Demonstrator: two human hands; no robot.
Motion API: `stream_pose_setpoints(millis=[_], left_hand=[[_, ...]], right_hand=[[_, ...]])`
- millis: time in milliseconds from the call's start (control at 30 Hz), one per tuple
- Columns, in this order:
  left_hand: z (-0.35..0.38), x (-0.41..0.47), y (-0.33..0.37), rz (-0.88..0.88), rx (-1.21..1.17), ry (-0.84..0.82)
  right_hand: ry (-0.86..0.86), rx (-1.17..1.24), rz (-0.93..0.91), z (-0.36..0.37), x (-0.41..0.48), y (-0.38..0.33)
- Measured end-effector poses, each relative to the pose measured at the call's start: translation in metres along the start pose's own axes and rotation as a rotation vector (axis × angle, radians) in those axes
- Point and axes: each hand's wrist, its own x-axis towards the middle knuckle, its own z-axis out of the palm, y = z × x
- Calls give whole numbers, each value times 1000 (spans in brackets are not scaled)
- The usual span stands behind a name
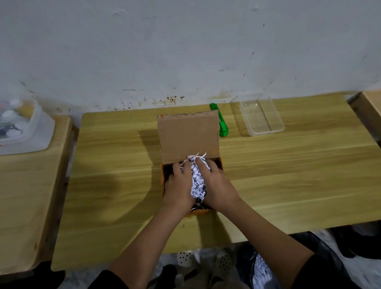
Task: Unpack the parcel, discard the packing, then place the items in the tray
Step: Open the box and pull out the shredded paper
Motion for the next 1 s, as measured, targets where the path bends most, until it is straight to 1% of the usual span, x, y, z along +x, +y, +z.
stream_pose_setpoints(millis=[100,200,367,533,633,733,833,933,1000], left_hand=[[-10,-1,0,55,6,27],[-27,-3,6,79,-5,14],[-61,3,39,111,-29,34],[-72,15,112,252,-39,18],[-59,23,169,375,-33,4],[-33,27,222,465,-16,-60],[4,28,262,524,7,-197],[44,28,274,556,29,-330],[67,31,272,541,24,-404]], right_hand=[[34,19,-1,-7,-3,-6],[50,14,-21,-16,2,-9],[102,21,-47,-59,7,-5],[192,-10,2,-130,-12,26],[237,-29,86,-166,-35,66],[275,-29,188,-188,-65,109],[278,-10,317,-192,-97,152],[215,25,414,-175,-120,183],[161,77,460,-158,-125,198]])
